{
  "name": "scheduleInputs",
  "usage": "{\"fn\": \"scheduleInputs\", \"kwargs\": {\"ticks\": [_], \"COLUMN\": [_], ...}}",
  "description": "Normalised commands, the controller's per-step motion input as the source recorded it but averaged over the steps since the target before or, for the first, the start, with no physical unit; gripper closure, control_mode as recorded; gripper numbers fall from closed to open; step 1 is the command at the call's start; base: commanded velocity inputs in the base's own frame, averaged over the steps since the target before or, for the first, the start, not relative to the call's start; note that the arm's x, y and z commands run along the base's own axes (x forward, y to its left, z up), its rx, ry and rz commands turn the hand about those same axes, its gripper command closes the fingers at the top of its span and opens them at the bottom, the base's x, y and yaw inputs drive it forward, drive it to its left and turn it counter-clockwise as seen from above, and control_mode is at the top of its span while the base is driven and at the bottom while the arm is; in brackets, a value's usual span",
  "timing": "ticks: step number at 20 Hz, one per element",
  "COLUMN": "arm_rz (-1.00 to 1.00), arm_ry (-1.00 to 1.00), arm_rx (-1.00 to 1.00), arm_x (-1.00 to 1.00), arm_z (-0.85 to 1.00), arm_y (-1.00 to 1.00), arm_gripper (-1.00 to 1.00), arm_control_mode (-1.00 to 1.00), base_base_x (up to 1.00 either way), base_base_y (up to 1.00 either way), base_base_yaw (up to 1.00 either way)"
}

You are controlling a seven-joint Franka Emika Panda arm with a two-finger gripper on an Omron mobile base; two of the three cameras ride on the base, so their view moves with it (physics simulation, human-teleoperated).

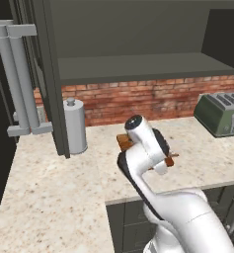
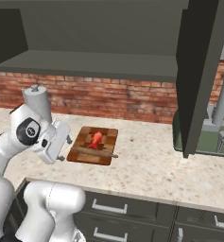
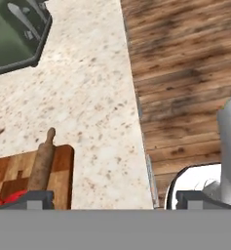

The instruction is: Open the cabinet, retrieve the rolling pin, and place it next to the meat on the cutting board to prepare for tenderizing.

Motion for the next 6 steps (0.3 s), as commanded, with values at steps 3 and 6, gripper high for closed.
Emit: {"fn": "scheduleInputs", "kwargs": {"ticks": [3,6], "arm_rz": [0.0,0.0], "arm_ry": [-0.04,-0.01], "arm_rx": [0.0,0.0], "arm_x": [-0.63,-0.22], "arm_z": [0.07,0.0], "arm_y": [0.0,0.0], "arm_gripper": [-1.0,-1.0], "arm_control_mode": [-1.0,-1.0], "base_base_x": [0.0,0.0], "base_base_y": [0.0,0.0], "base_base_yaw": [0.0,0.0]}}
